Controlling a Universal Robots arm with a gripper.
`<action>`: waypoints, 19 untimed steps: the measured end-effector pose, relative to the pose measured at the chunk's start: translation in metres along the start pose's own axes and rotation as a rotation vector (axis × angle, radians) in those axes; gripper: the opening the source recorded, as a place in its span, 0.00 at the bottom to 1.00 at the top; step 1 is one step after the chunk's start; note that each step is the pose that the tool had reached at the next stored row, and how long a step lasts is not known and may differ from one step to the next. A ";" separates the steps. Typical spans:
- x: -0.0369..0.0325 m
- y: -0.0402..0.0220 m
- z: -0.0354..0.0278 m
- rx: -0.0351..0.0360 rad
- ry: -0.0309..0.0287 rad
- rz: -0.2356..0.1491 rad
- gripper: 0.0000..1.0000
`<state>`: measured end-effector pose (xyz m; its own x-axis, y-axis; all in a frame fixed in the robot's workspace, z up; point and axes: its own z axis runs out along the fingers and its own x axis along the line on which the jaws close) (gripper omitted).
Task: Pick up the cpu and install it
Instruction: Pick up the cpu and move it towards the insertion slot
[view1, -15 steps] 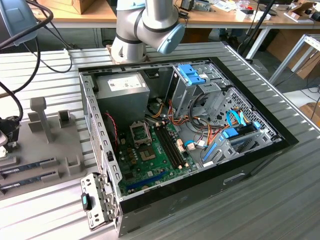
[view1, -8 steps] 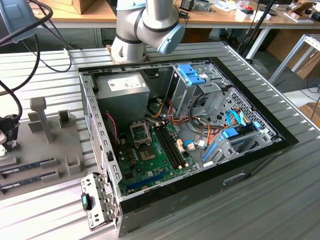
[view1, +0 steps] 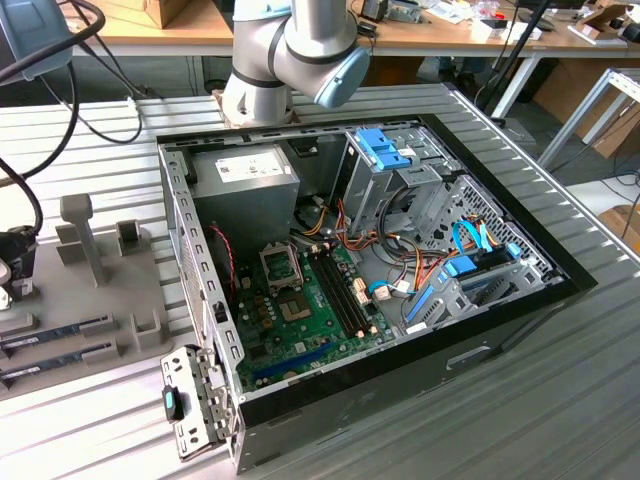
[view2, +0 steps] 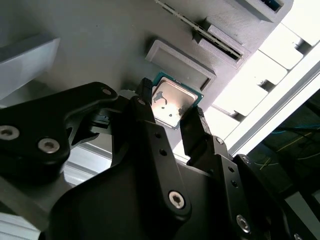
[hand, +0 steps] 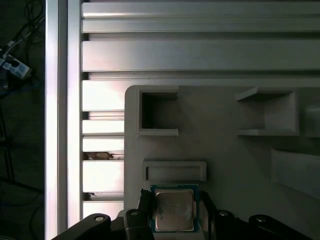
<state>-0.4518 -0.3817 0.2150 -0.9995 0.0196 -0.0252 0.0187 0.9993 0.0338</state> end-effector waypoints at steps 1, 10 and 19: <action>0.0000 0.0000 -0.0006 0.0000 0.0001 0.000 0.47; -0.0002 0.0002 -0.0063 -0.0007 0.0000 0.000 0.47; -0.0003 0.0004 -0.0119 -0.0013 0.0000 0.000 0.47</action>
<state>-0.4518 -0.3817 0.2269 -0.9995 0.0197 -0.0252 0.0188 0.9992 0.0351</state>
